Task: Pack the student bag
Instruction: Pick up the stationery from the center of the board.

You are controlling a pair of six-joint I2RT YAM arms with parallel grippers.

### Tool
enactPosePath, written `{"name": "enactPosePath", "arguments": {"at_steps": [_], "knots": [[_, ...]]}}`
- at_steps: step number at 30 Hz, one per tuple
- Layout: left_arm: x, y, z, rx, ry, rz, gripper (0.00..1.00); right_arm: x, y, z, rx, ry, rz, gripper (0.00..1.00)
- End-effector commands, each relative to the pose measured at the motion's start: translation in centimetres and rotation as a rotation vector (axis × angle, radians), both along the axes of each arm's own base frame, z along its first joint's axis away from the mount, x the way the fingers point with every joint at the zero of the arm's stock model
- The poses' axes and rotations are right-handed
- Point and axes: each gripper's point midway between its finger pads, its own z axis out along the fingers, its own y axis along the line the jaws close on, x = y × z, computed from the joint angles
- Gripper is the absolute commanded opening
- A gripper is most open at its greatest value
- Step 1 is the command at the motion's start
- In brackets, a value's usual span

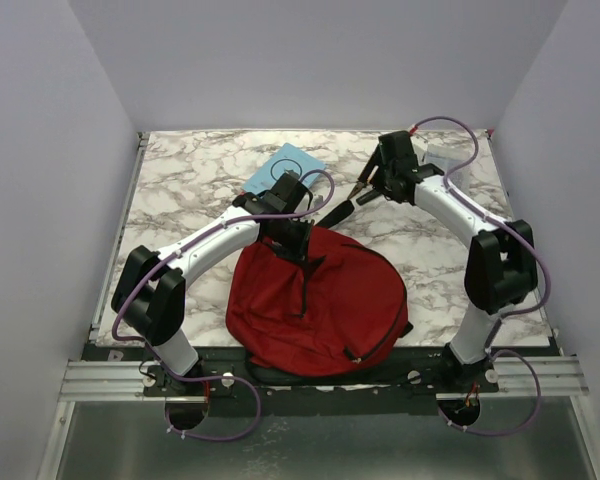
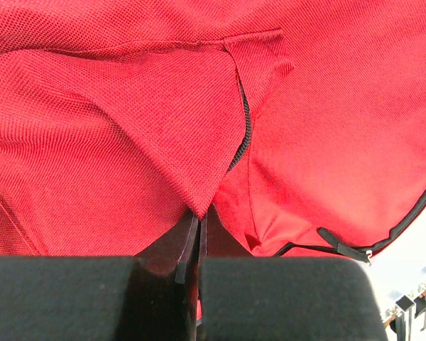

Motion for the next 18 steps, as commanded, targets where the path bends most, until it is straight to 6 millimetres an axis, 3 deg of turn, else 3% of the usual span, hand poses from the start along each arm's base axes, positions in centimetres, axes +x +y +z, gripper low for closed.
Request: {"name": "enactPosePath", "arguments": {"at_steps": [1,9,18], "knots": [[0.1,-0.9,1.1,-0.042,-0.007,-0.014,0.00,1.4,-2.2,-2.2,-0.092,0.105,-0.143,0.79],[0.0,-1.0,1.3,-0.048,-0.010,-0.017,0.00,5.2,-2.6,-4.9,-0.170,0.121,-0.199,0.80],[-0.1,-1.1,1.3,-0.054,-0.005,-0.022,0.00,6.8,-2.8,-8.6,-0.209,0.173,-0.233,0.77]]}}
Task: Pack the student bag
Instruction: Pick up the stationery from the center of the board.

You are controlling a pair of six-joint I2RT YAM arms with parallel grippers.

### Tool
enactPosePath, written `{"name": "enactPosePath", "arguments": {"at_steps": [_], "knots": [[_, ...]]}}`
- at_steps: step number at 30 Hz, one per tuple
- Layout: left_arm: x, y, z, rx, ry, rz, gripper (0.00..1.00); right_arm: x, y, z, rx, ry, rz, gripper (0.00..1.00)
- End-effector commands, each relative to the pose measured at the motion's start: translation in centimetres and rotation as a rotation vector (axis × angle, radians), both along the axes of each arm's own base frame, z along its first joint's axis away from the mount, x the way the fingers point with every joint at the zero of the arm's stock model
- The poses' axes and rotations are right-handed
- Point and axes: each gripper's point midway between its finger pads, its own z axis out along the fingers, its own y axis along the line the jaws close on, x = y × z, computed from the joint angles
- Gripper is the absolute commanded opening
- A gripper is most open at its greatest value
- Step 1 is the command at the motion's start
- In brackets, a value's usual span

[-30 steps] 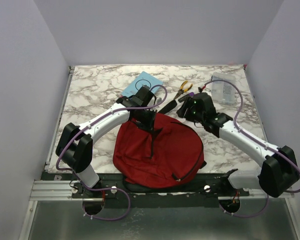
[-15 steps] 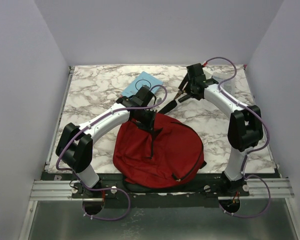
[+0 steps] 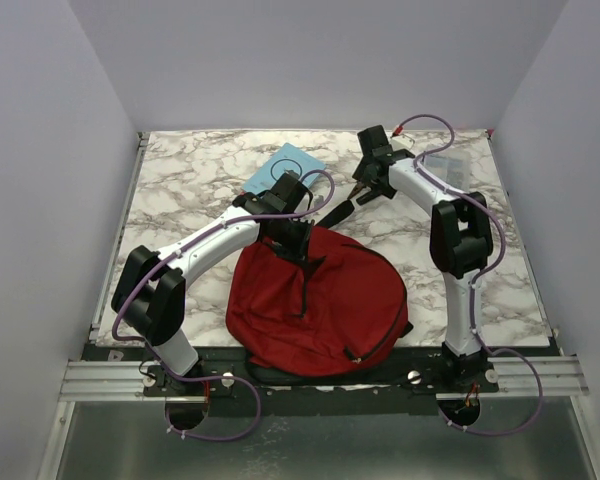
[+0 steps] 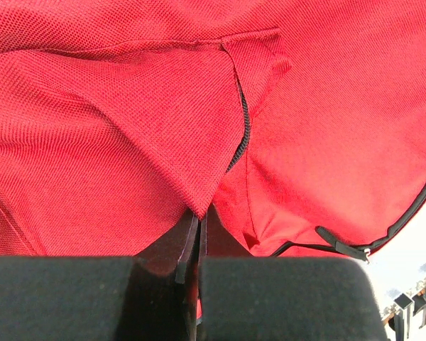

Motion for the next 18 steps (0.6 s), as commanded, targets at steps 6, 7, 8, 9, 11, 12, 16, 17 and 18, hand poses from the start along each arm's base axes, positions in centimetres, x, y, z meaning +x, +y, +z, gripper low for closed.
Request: {"name": "enactPosePath", "arguments": {"at_steps": [6,7,8,9,11,12,16,17,18], "knots": [[0.0,-1.1,1.3,-0.053,-0.005,-0.020,0.00,0.3,-1.2,-4.2,-0.060,0.071,-0.061,0.75],[-0.1,-1.1,1.3,-0.054,-0.004,-0.023,0.00,0.2,-1.3,-4.7,-0.064,0.081,-0.063,0.75],[-0.1,-1.1,1.4,-0.056,-0.003,-0.021,0.00,0.2,-1.2,-5.0,-0.067,0.085,-0.063,0.75],[-0.1,-1.1,1.4,-0.056,-0.002,-0.021,0.00,0.1,-1.3,-5.3,-0.072,0.093,-0.064,0.74],[-0.1,-1.1,1.4,-0.057,-0.005,-0.022,0.00,-0.1,-1.5,-5.9,-0.080,0.110,-0.071,0.74],[-0.1,-1.1,1.4,-0.056,-0.005,-0.022,0.00,-0.2,-1.6,-6.2,-0.084,0.114,-0.074,0.74],[-0.1,-1.1,1.4,-0.057,-0.003,-0.021,0.00,-0.8,-1.9,-7.2,-0.101,0.134,-0.079,0.64],[-0.2,-1.1,1.4,-0.057,-0.003,-0.023,0.00,-0.9,-2.0,-7.3,-0.106,0.143,-0.080,0.62],[-0.1,-1.1,1.4,-0.057,-0.003,-0.022,0.00,-1.1,-2.2,-7.5,-0.111,0.150,-0.081,0.57]]}}
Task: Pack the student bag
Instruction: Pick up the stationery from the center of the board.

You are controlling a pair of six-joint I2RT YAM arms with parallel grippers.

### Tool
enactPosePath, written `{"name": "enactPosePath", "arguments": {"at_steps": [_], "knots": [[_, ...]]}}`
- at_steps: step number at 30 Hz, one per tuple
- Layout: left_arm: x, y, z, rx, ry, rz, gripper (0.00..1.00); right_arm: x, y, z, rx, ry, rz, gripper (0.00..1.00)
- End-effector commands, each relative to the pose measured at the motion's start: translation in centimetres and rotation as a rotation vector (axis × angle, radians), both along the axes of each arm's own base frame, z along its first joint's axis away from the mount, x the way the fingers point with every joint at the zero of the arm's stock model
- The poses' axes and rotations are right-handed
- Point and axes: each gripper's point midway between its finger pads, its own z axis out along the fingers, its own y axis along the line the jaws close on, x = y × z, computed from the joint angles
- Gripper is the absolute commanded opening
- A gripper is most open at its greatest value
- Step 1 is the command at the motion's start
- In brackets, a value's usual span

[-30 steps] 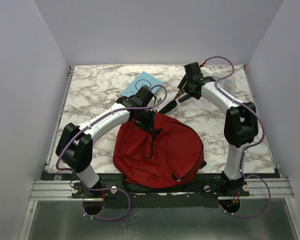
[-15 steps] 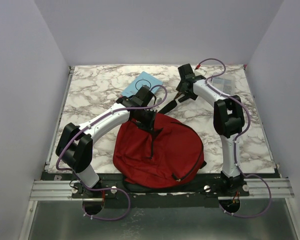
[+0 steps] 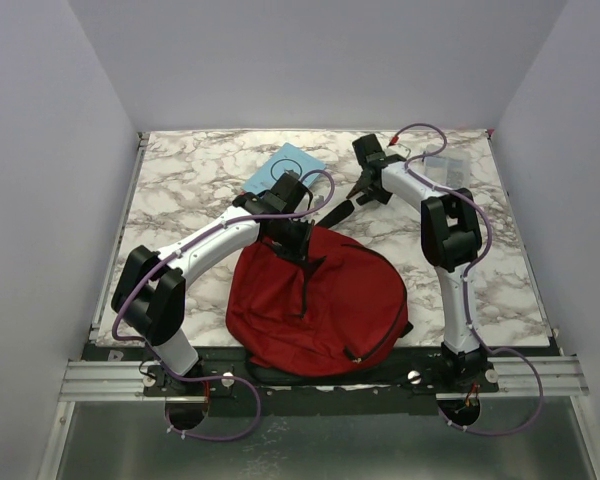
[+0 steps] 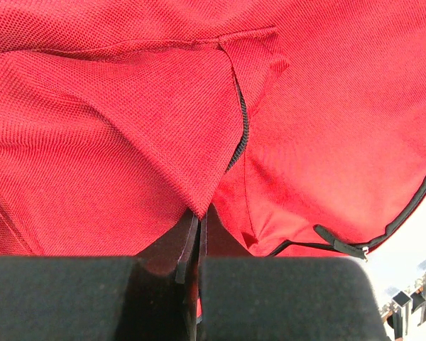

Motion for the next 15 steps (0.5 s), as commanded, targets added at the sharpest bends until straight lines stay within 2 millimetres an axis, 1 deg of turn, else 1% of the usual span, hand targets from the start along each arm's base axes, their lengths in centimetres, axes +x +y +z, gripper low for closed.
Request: {"name": "enactPosePath", "arguments": {"at_steps": [1,4,8,11,13,15], "knots": [[0.0,-1.0,1.3,-0.049,-0.008,-0.016,0.00,-1.5,-1.5,-2.6,-0.058,0.077,-0.039,0.54],[0.0,-1.0,1.2,-0.047,-0.007,-0.017,0.00,-2.1,-1.7,-2.6,-0.056,0.087,-0.036,0.47],[0.0,-1.0,1.1,-0.045,-0.006,-0.016,0.00,-2.9,-1.9,-2.2,-0.058,0.091,-0.025,0.36],[0.0,-1.0,1.1,-0.044,-0.007,-0.016,0.00,-3.5,-2.2,-1.3,-0.059,0.080,-0.009,0.23],[0.0,-1.0,1.1,-0.044,-0.006,-0.016,0.00,-3.9,-2.6,-0.4,-0.060,0.067,0.000,0.15],[0.0,-1.0,1.0,-0.043,-0.004,-0.015,0.00,-4.3,-3.1,0.7,-0.066,0.044,0.010,0.04]]}}
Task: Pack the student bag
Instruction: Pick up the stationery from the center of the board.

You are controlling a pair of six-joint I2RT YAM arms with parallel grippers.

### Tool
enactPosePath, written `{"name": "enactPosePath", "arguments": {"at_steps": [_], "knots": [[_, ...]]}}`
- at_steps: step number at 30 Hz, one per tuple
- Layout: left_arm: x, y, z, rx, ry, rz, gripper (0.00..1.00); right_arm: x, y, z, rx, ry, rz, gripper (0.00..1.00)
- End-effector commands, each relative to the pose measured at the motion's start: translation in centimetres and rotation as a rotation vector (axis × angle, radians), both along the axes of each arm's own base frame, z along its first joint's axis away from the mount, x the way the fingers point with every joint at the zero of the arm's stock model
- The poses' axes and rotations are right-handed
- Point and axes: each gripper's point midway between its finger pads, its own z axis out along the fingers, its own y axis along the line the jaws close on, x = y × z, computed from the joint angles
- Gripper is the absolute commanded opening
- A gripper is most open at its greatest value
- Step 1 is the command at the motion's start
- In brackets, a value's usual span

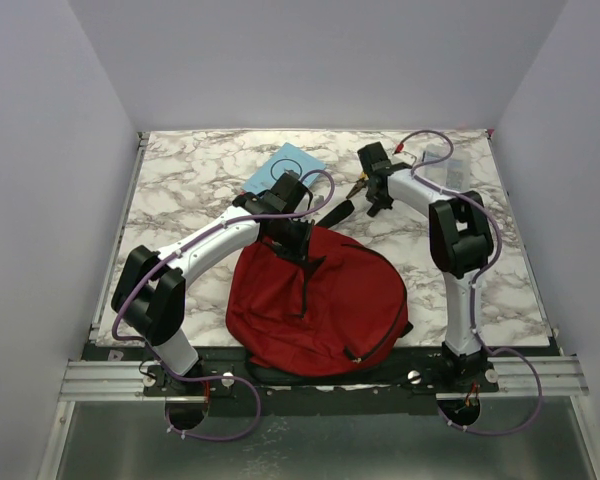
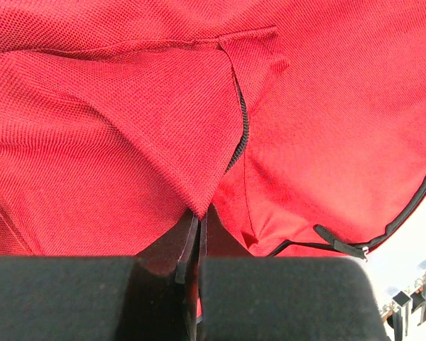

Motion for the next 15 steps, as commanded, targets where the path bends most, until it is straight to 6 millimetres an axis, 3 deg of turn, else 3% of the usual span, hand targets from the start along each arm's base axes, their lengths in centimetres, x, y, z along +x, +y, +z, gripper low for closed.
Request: {"name": "enactPosePath", "arguments": {"at_steps": [1,7,10,15], "knots": [[0.0,-1.0,1.0,-0.043,-0.004,-0.014,0.00,-2.2,-1.9,1.7,-0.036,0.012,0.020,0.01],[0.1,-0.9,1.0,-0.039,-0.008,-0.011,0.00,-4.2,-2.3,6.2,-0.023,-0.090,0.113,0.01],[0.1,-0.9,1.0,-0.040,-0.009,-0.012,0.00,-5.5,-0.7,8.4,0.051,-0.149,0.259,0.00],[0.1,-1.0,1.0,-0.040,-0.005,-0.012,0.00,-9.9,4.0,10.5,0.262,-0.204,0.573,0.01]]}}
